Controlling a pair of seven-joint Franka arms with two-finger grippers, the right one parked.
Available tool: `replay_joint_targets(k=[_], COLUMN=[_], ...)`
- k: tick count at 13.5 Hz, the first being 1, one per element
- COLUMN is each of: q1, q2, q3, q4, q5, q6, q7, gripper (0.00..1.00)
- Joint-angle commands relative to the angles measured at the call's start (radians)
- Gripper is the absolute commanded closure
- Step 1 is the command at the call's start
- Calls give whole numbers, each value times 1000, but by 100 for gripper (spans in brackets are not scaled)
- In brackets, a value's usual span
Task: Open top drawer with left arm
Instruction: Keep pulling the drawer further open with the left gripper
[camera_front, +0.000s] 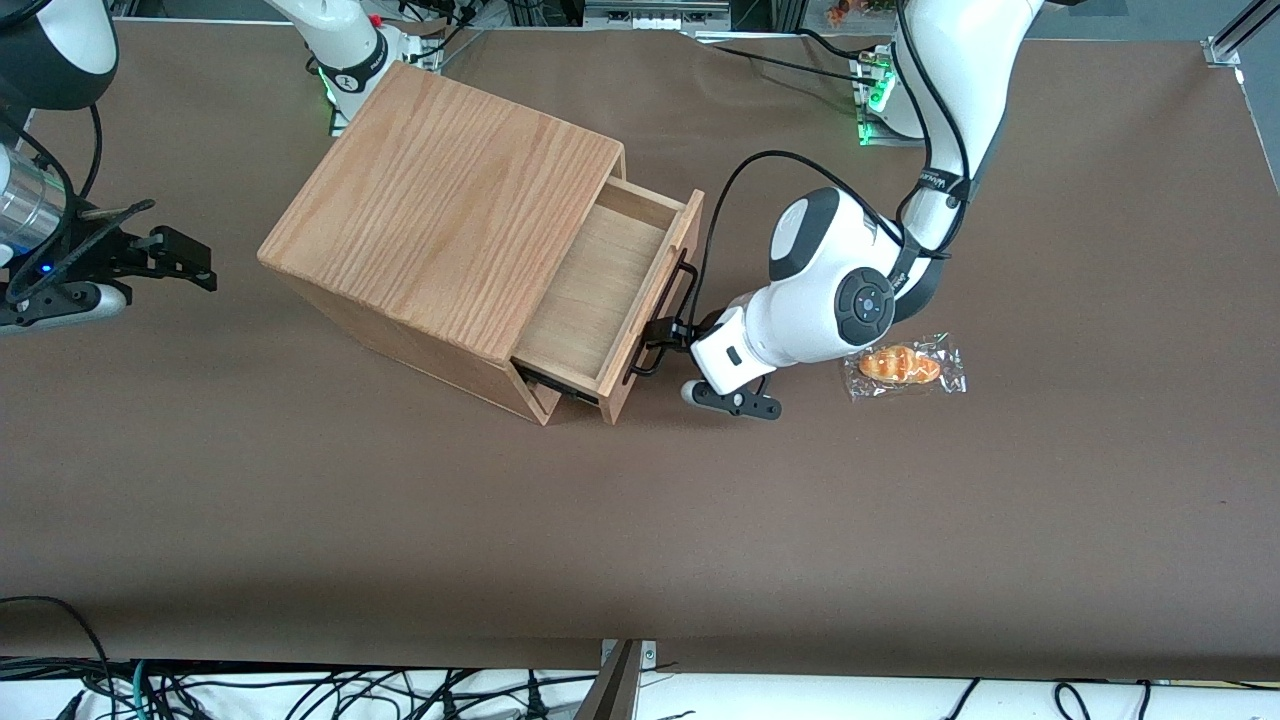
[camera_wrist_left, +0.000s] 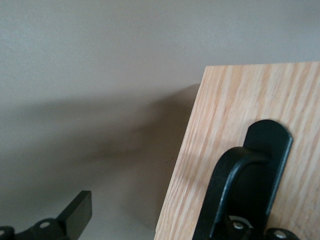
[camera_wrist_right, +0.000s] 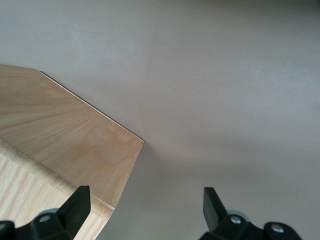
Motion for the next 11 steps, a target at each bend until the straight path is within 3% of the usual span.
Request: replay_joint_targets(k=[1,11], q1=[28,43], q2=[12,9], q3=[3,3], q4=[42,42], q5=[47,74], q6=[-5,-30], q7=[3,2], gripper=[0,0])
